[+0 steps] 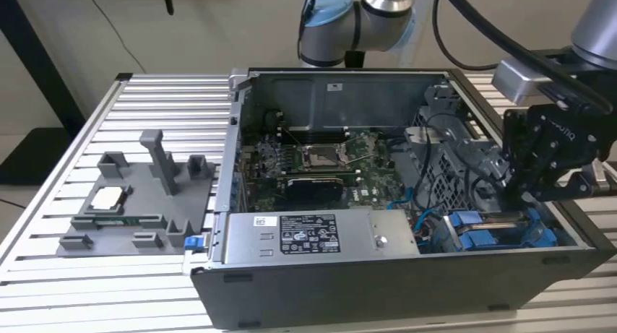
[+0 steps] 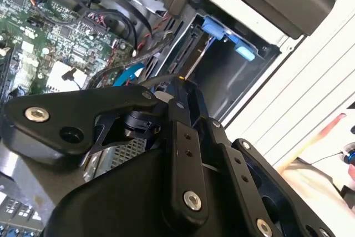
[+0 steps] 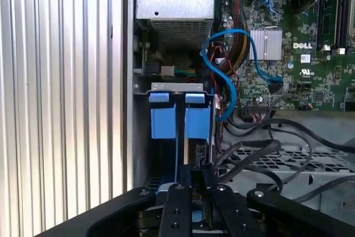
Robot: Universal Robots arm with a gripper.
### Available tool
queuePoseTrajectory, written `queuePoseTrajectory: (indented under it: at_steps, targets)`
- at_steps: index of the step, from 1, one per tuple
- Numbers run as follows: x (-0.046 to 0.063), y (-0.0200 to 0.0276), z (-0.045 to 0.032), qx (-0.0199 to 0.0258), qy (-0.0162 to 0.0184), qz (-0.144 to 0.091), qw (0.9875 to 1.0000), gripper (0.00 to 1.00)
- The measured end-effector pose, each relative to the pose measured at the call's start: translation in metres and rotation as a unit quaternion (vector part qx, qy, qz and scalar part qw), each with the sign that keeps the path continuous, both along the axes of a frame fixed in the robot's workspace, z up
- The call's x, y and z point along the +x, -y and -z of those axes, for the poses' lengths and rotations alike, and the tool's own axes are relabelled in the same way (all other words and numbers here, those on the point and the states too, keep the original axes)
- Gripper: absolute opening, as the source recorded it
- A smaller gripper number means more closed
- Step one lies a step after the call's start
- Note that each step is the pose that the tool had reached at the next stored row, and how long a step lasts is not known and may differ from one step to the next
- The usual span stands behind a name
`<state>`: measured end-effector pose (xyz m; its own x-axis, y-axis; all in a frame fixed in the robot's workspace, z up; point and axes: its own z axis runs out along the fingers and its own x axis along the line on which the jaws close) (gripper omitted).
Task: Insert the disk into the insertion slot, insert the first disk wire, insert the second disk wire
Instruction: 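Insert the first disk wire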
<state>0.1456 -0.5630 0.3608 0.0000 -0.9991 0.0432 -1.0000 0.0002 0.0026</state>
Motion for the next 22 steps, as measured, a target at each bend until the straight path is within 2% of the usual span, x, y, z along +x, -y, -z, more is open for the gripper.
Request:
queuePoseTrajectory:
  at_steps: [3, 13, 15, 16, 17, 18, 20, 21, 22]
  targets:
    - [0.0053, 0.0016, 0.0015, 0.0009, -0.0025, 0.000, 1.0000, 0.19]
    - [0.0065, 0.0017, 0.0019, 0.0015, -0.0029, 0.000, 1.0000, 0.19]
    - [0.0076, 0.0018, 0.0027, 0.0023, -0.0048, 0.000, 1.0000, 0.19]
    - [0.0085, 0.0019, 0.0033, 0.0043, -0.0057, 0.000, 1.0000, 0.19]
    - [0.0085, 0.0021, 0.0038, 0.0088, -0.0057, 0.000, 0.9999, 0.19]
    - [0.0085, 0.0023, 0.0041, 0.0146, -0.0057, 0.000, 0.9999, 0.19]
    - [0.0085, 0.0023, 0.0047, 0.0313, -0.0057, 0.000, 0.9995, 0.19]
    - [0.0085, 0.0026, 0.0053, 0.0371, -0.0057, 0.000, 0.9993, 0.19]
    - [0.0086, 0.0036, 0.0061, 0.0395, -0.0057, 0.000, 0.9992, 0.19]
